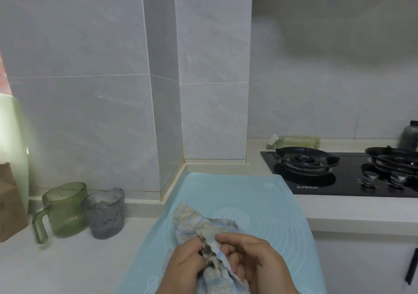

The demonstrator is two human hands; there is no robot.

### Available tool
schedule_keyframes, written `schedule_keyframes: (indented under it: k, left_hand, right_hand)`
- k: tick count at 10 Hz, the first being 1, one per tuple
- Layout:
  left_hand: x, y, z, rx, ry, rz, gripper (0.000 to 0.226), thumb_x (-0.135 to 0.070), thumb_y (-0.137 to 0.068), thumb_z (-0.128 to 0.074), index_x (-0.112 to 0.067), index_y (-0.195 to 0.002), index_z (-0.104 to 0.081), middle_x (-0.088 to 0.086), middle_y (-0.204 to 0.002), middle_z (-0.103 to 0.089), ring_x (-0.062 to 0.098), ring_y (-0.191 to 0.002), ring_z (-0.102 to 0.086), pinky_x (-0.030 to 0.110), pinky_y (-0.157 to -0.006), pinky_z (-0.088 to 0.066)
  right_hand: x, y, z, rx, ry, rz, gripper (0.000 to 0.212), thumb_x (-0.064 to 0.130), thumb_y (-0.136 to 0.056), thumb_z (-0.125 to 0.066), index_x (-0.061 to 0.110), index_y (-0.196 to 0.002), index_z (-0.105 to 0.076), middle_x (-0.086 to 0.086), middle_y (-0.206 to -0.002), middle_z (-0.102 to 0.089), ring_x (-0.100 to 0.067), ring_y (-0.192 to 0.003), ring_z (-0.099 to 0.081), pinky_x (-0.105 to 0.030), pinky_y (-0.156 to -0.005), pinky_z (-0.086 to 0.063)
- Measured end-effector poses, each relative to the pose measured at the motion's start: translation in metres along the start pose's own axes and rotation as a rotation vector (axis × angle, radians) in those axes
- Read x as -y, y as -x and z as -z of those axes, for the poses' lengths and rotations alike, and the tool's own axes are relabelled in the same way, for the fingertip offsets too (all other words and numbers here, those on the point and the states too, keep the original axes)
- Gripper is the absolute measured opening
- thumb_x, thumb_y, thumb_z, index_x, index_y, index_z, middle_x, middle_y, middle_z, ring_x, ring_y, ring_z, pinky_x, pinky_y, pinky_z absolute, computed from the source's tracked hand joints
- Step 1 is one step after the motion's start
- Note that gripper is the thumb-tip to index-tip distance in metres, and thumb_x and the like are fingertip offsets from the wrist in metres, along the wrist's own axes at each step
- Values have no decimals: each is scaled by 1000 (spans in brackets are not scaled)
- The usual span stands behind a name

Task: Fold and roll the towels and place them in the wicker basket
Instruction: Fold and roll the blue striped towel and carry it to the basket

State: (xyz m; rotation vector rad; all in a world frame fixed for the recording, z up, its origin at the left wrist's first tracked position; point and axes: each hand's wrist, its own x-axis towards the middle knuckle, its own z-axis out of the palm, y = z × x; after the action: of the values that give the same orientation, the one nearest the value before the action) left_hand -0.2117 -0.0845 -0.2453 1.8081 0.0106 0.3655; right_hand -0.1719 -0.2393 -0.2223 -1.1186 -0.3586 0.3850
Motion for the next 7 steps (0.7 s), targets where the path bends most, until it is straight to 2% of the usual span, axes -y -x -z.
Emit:
schedule_keyframes:
  k: [1,2,3,4,5,6,7]
  left_hand:
    - [-3,-4,1,13,9,-48,41,-56,-71,-67,-21,-92,-78,11,-93,-74,23,-94,-68,34,-85,-50]
    - [-12,-7,0,105,-90,-2,101,-97,-27,-57,-22,-92,-75,2,-82,-72,20,-90,-67,20,-74,-52]
    - [-16,-3,1,10,97,13,44,-50,-57,-71,-11,-76,-75,6,-71,-70,20,-72,-66,30,-66,-48]
    - [-11,-5,3,2,152,144,18,-23,-61,-59,-6,-62,-61,3,-56,-59,8,-52,-55,21,-53,-44]
    - [-8,-8,6,-43,213,179,22,-25,-61,-66,-5,-65,-59,8,-62,-58,7,-49,-54,22,-55,-45]
    - [-1,-4,12,-49,272,152,23,-17,-70,-68,3,-79,-60,14,-72,-60,10,-52,-59,25,-57,-47]
    - [-13,-11,11,-112,510,50,43,-19,-49,-71,16,-70,-56,18,-66,-58,25,-65,-56,32,-59,-43]
  right_hand:
    - [1,0,1,58,-125,-43,48,16,-70,-40,-10,-89,-75,-32,-81,-65,-23,-47,-47,-24,-37,-34]
    - [4,3,1,62,-207,-88,50,15,-71,-38,-10,-96,-73,-39,-88,-65,-23,-44,-45,-22,-35,-33]
    - [4,0,3,54,-205,-128,54,17,-70,-38,-8,-109,-67,-44,-93,-63,-24,-42,-46,-23,-38,-33]
    - [3,-4,6,44,-214,-134,68,22,-56,-49,-7,-117,-57,-46,-91,-61,-24,-38,-47,-21,-34,-33]
    - [5,-7,10,29,-231,-124,62,24,-58,-50,-8,-112,-50,-44,-85,-61,-26,-38,-48,-20,-32,-34]
    - [10,-6,11,-23,-286,-74,35,21,-79,-39,-5,-100,-51,-38,-79,-62,-26,-37,-49,-21,-31,-35]
    - [20,2,9,-97,-235,-29,20,3,-88,-41,-6,-100,-53,-29,-72,-62,-25,-37,-47,-22,-31,-35]
